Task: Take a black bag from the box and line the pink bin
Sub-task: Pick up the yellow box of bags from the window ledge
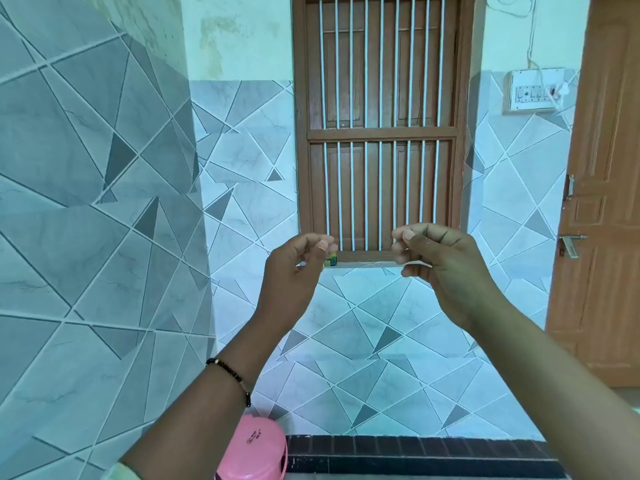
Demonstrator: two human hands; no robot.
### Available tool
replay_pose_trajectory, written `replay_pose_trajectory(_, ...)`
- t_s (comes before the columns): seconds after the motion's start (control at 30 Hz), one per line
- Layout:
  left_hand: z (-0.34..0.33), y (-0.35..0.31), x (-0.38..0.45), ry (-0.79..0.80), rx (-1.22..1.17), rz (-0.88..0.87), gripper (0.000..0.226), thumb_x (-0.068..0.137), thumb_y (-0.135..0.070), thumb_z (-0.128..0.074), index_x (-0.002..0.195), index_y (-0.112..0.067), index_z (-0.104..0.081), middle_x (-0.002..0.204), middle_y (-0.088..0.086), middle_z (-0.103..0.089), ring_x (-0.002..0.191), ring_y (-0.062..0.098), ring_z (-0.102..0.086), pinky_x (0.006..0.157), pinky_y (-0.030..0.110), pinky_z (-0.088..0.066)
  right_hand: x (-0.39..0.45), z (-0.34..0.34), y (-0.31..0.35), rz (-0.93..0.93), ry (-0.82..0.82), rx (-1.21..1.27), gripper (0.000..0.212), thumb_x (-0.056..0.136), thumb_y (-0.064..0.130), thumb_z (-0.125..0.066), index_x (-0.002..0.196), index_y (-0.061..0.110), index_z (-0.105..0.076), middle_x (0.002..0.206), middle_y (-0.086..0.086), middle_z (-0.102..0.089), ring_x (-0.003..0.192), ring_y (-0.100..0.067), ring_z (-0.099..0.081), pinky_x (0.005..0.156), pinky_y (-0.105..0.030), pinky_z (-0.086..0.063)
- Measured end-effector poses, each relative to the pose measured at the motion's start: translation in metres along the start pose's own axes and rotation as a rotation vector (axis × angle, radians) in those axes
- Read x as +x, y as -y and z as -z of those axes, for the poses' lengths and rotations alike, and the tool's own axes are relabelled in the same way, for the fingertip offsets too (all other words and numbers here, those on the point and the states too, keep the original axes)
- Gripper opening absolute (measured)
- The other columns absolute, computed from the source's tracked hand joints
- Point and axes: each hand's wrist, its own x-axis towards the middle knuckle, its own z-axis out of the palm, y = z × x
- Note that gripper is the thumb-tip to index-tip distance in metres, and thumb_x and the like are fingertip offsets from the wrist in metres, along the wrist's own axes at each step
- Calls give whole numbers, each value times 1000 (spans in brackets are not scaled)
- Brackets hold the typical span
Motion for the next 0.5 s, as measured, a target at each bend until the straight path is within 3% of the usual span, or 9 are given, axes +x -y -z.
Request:
replay_pose_trajectory(0.3,-18,59,-19,-82,-141,89,19,94,-17,-50,90,-24,-67,81,-16,-74,88,8,-68,73,23,-55,-3,13,-57,-76,-42,24,21,90,8,-53,79,12,-70,67,0,-66,61,-15,-56,58,-26,-45)
replay_pose_trajectory(0.5,-14,131,-7,-129,-217,189,18,93,-17,-48,90,-20,-66,81,-15,-74,85,5,-68,71,19,-56,23,-2,-117,-117,-70,54,23,90,6,-52,79,12,-70,65,0,-66,60,-15,-57,56,-24,-46)
